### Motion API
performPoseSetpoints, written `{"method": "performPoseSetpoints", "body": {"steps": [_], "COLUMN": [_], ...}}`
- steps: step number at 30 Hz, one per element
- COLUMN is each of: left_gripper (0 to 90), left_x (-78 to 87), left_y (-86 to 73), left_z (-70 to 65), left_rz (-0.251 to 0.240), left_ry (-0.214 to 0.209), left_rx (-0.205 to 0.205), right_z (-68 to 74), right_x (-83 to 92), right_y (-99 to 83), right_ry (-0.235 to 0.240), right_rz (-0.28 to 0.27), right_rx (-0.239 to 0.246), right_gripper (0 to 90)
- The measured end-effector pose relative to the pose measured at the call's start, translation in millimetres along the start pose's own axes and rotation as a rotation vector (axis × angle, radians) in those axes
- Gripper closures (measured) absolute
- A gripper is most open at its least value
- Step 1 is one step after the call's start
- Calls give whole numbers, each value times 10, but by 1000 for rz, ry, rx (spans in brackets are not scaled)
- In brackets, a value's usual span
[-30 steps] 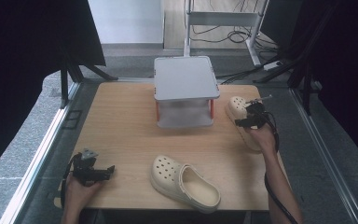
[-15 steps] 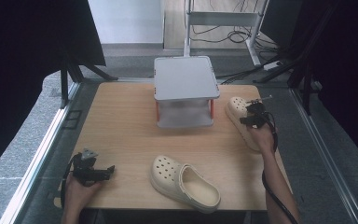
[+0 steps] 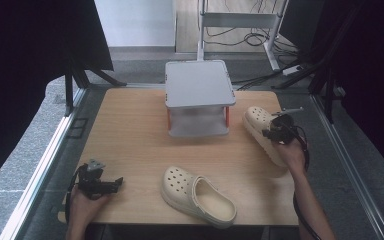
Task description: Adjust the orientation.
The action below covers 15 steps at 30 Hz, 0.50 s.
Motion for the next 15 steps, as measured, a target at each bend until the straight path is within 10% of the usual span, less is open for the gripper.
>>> {"method": "performPoseSetpoints", "body": {"steps": [15], "left_gripper": [0], "left_x": [1], "left_y": [0], "left_z": [0], "left_rz": [1], "left_ry": [0], "left_rx": [0], "right_z": [794], "right_x": [595], "right_y": [-191], "right_ry": [93], "right_rz": [-65], "right_rx": [180], "right_gripper": [765]}}
Point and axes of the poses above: each handheld gripper's, and its own axes: x roughly backward along the jaws, y roughly out of its top, z roughly to its left, the point moved 5 cm from there along -x, roughly forward along the jaws
